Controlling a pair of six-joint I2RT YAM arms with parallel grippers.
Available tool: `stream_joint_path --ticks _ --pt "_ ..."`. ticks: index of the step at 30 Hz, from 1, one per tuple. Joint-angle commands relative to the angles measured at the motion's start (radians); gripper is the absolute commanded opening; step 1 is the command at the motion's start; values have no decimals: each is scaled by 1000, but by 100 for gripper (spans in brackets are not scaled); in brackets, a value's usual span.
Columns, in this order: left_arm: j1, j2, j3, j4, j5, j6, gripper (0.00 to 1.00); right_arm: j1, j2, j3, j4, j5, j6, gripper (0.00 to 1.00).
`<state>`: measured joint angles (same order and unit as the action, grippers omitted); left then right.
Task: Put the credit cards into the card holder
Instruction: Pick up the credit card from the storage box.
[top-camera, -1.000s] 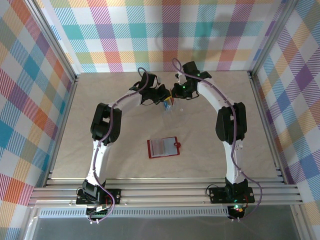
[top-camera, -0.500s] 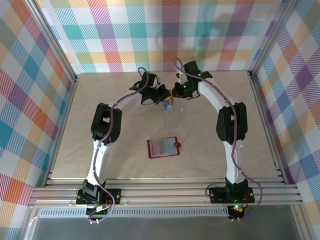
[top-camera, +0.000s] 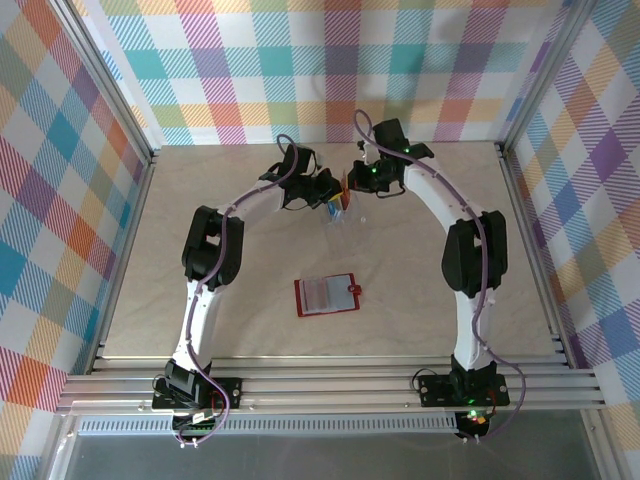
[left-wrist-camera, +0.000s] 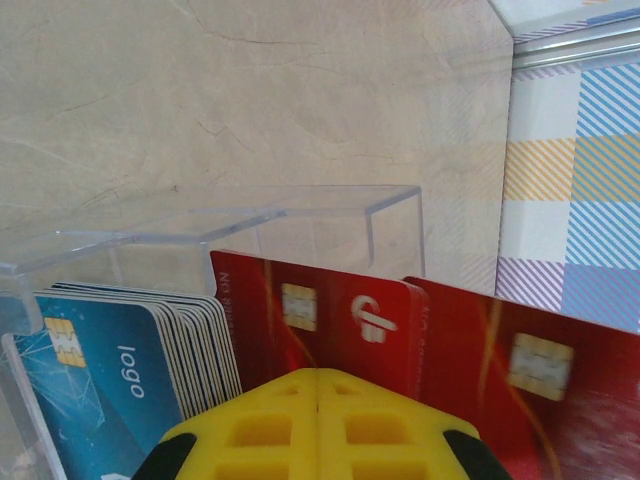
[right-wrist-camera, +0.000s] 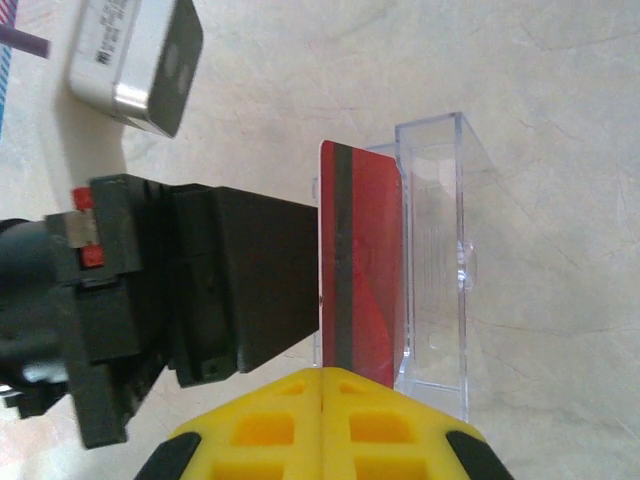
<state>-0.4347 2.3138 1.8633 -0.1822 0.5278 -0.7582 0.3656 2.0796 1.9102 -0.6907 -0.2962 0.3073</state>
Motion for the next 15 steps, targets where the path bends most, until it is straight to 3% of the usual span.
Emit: stream_joint_path --ticks 1,15 --pt "-13 20 -32 -39 -4 10 6 -5 -43 -25 25 0 19 0" --pt "11 -111 -107 1 49 -9 11 -5 -119 -88 54 20 29 0"
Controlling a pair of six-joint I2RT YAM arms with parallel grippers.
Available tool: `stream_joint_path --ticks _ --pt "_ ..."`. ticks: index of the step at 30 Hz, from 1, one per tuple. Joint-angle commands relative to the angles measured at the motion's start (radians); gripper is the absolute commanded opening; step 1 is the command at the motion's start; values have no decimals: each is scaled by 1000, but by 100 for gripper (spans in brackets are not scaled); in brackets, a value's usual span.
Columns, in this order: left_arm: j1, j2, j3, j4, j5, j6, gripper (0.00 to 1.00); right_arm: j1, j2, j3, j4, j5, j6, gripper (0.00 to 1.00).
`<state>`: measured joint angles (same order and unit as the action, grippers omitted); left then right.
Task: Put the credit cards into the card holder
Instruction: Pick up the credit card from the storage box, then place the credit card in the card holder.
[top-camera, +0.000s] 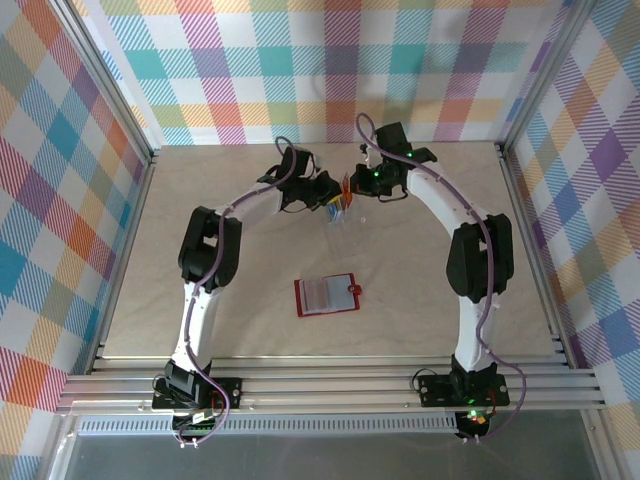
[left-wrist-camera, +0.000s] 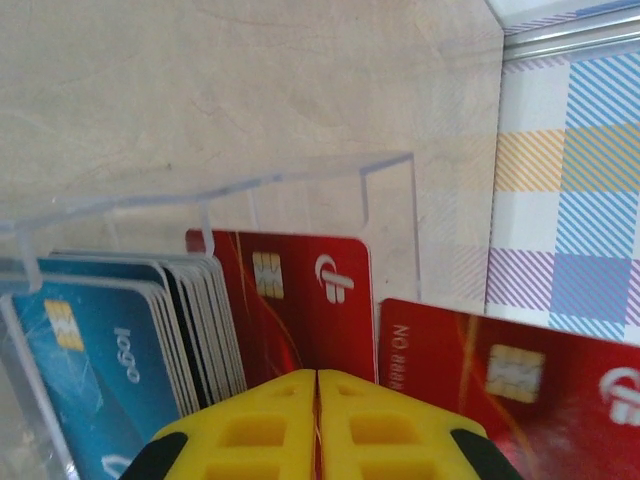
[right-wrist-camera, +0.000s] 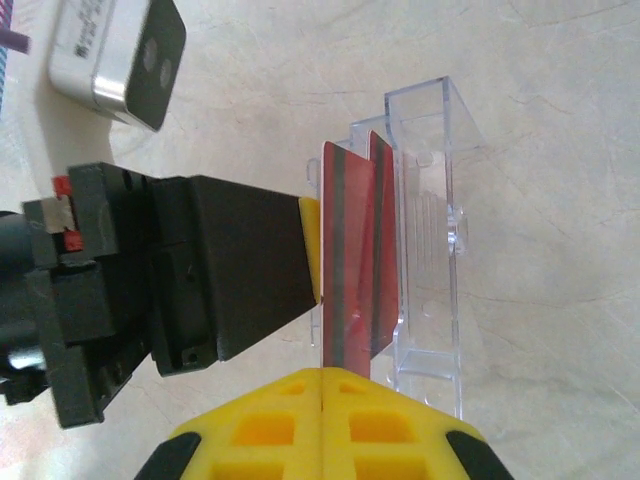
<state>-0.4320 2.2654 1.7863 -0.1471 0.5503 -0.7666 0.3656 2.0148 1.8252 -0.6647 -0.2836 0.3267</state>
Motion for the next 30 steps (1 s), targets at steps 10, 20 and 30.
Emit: stream_joint_path --ticks 10,20,30 --pt "21 -192 -138 -4 42 0 22 -4 -122 -63 46 11 21 0" --pt "19 -387 -367 -2 -37 42 33 43 -294 -284 113 50 51 0" --pt "16 -609 -675 -60 -163 82 37 203 -539 -614 200 151 120 0"
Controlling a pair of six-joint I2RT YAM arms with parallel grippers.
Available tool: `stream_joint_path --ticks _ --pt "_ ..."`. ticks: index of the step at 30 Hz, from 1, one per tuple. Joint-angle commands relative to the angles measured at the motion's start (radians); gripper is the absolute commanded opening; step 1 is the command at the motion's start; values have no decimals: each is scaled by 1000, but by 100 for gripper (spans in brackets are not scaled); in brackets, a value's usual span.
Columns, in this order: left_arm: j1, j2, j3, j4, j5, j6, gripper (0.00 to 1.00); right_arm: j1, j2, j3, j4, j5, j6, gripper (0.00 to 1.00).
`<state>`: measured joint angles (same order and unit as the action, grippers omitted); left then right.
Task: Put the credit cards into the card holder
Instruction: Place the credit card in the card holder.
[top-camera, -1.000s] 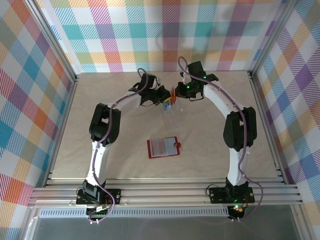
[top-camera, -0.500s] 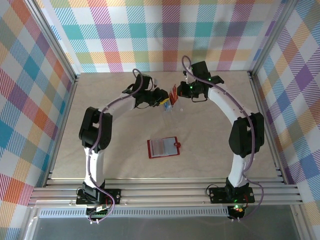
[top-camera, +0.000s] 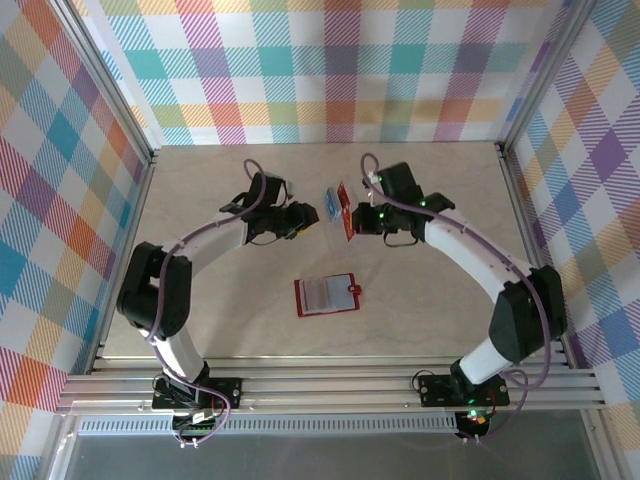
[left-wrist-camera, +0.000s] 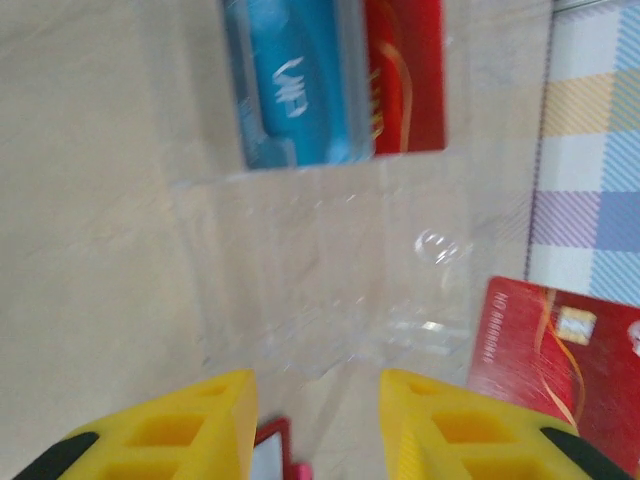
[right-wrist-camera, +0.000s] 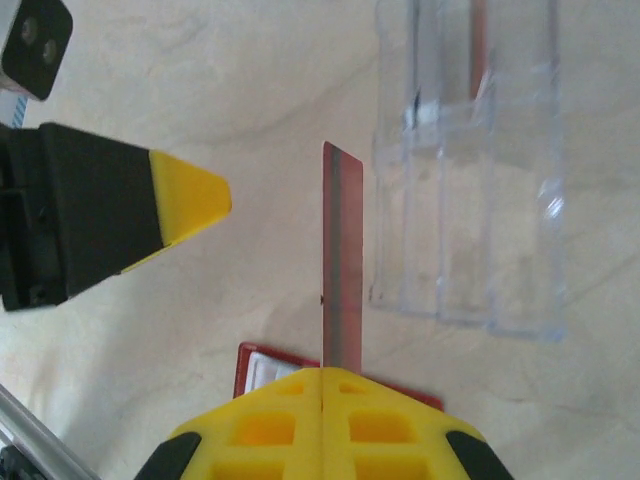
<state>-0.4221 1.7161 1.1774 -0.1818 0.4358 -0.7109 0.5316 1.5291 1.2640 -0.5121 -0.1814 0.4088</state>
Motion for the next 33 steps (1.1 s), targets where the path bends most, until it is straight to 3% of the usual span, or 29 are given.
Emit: stream_joint_path --ticks 1,13,33 --pt "4 -81 -105 -16 -56 24 38 60 -72 -91 56 63 51 0" --pt "-84 -223 -363 44 -94 47 38 286 -151 -352 165 183 199 0" --pt "-116 -76 -374 92 -46 48 32 320 -44 -405 274 170 283 0"
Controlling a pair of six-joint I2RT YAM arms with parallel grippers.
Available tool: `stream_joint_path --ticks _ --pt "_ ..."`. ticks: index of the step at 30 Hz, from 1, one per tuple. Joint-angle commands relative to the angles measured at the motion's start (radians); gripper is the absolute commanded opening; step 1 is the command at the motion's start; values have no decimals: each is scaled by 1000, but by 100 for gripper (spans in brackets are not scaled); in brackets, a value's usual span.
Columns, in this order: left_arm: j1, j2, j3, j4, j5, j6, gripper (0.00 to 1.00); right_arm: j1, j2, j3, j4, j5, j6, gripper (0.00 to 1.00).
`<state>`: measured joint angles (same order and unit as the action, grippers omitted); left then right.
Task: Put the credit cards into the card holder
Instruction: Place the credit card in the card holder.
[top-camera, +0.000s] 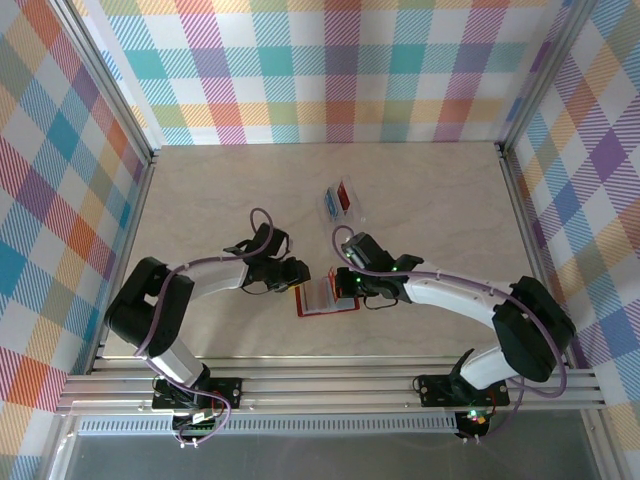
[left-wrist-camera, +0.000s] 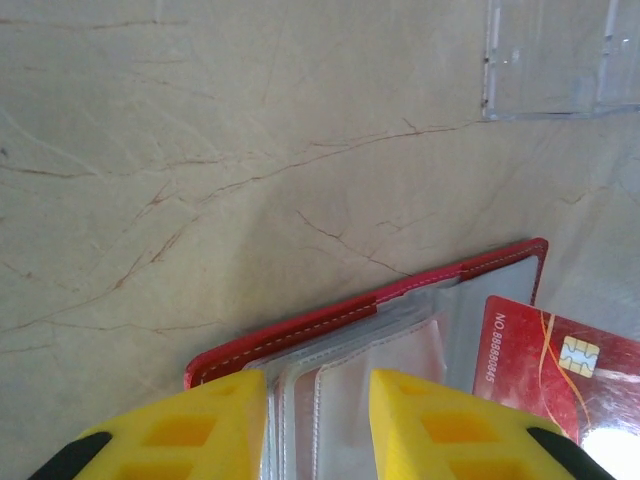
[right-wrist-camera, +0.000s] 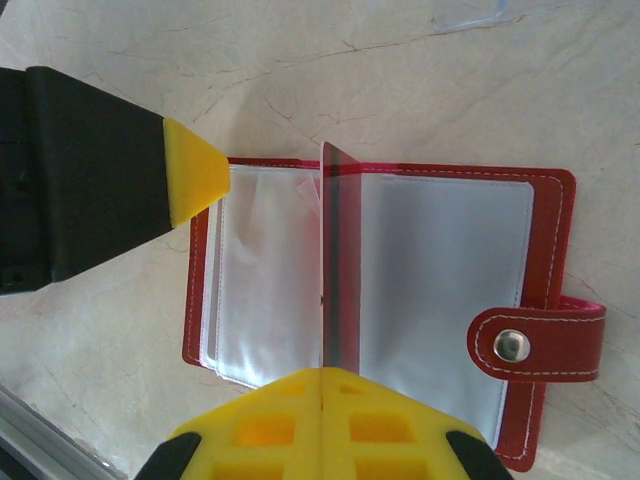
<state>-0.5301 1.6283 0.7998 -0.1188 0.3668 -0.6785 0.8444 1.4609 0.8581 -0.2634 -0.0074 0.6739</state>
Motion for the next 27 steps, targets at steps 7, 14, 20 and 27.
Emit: stream_joint_path --ticks 7,14,20,27 --pt "-10 19 1 28 20 16 31 21 27 -4 30 -1 32 0" --pt "-17 39 6 28 21 13 29 25 41 -2 17 25 34 0" --pt "-19 44 8 28 21 14 29 25 51 6 -2 45 29 6" --pt "-22 57 14 33 27 11 29 26 77 18 14 20 18 15"
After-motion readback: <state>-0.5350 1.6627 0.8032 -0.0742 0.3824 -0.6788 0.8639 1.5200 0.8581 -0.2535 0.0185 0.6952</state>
